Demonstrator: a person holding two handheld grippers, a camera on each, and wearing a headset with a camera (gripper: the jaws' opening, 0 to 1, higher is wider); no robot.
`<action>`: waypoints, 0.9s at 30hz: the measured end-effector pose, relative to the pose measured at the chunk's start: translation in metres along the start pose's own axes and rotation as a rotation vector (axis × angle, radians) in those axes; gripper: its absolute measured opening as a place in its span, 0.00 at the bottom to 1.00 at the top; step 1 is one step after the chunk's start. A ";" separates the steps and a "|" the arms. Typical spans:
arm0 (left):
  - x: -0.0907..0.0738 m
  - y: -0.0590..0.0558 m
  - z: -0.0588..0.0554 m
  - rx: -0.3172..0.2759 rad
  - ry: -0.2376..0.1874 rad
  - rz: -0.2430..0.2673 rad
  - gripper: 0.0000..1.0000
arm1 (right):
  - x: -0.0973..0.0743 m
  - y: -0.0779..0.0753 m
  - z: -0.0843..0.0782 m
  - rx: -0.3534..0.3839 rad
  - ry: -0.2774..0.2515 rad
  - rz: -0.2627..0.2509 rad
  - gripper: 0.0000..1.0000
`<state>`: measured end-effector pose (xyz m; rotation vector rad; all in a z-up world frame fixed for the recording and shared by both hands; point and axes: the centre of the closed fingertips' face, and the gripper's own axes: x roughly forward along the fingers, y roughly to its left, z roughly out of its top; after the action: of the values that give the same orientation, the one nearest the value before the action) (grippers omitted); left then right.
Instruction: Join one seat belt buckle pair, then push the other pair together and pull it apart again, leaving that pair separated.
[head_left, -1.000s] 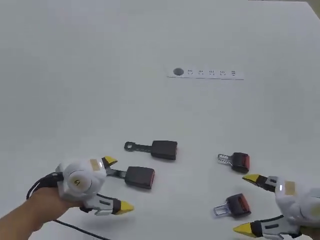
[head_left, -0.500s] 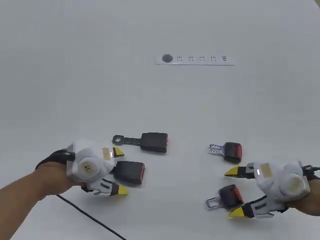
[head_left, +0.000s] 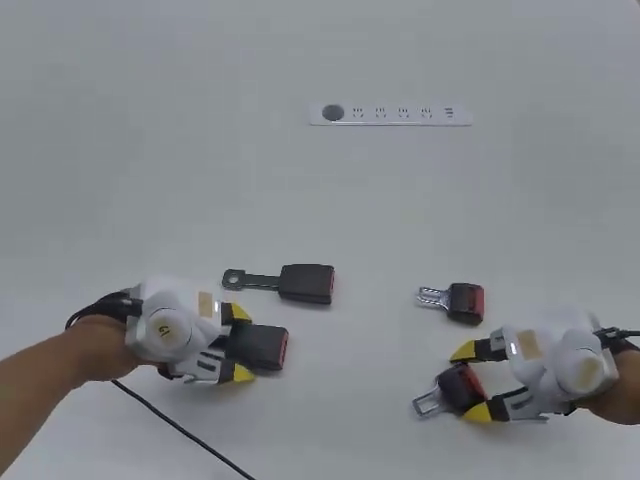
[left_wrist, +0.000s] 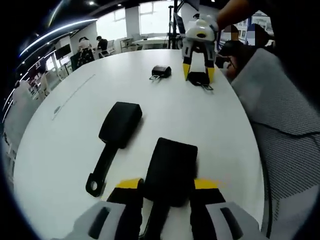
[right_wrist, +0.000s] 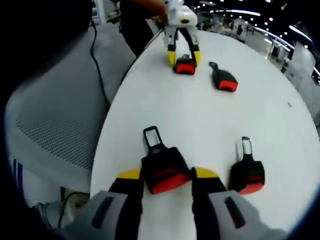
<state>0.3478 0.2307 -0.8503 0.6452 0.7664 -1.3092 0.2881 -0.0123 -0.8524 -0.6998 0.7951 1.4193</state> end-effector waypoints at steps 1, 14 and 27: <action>0.001 -0.003 0.001 0.020 0.001 0.000 0.37 | 0.000 0.000 -0.001 0.002 -0.010 -0.010 0.37; 0.001 -0.017 0.000 0.026 0.015 0.003 0.36 | -0.014 -0.004 -0.014 0.296 -0.111 -0.209 0.36; 0.002 -0.028 0.005 0.076 0.018 -0.035 0.36 | -0.009 -0.006 -0.007 0.285 -0.104 -0.219 0.36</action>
<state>0.3204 0.2217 -0.8486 0.7077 0.7479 -1.3715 0.2941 -0.0235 -0.8490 -0.4732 0.7943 1.1083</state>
